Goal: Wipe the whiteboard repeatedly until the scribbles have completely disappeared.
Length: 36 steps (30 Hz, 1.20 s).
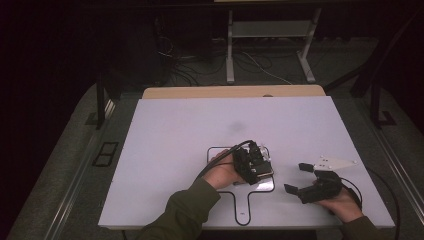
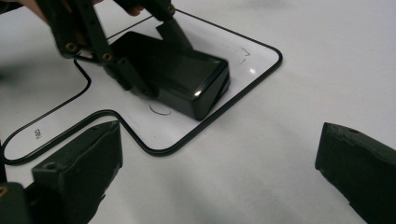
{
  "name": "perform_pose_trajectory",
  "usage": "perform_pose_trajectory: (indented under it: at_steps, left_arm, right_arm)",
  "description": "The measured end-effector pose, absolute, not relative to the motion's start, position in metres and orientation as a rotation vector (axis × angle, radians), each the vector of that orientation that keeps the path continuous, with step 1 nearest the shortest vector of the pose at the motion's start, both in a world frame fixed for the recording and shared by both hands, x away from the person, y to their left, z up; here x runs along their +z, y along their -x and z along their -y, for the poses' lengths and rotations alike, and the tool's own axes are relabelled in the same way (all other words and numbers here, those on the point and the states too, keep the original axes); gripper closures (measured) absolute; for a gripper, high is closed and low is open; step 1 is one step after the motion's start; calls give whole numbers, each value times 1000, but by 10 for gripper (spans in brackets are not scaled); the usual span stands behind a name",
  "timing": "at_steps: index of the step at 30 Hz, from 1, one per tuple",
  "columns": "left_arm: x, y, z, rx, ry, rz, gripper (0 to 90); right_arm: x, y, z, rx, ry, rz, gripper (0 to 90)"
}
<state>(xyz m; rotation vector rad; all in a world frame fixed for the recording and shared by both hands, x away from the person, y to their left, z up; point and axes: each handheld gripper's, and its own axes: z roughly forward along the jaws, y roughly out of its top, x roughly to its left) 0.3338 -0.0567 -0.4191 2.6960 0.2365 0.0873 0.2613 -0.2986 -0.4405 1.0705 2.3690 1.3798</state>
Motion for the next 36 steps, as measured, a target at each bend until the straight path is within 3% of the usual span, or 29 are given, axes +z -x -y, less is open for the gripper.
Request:
perform_pose_trajectory:
  at_steps: [6, 11, 18, 28, 36]
  left_arm:
    - [-420, -330, 57, 75, -2683, -242, 395]
    - [-420, -340, 62, 144, -2671, -247, 395]
    - [-422, -337, 66, 69, -2635, -254, 395]
    - [-423, -341, 71, 125, -2626, -274, 395]
    - [-424, -328, 71, 77, -2625, -247, 395]
  right_arm:
    - [-440, -261, 298, 1379, -1069, -2370, 0]
    - [-440, -261, 299, 1377, -1075, -2364, 0]
    - [-440, -262, 300, 1385, -1068, -2360, 0]
    - [-439, -262, 301, 1388, -1076, -2352, 0]
    - [-439, -262, 301, 1386, -1074, -2353, 0]
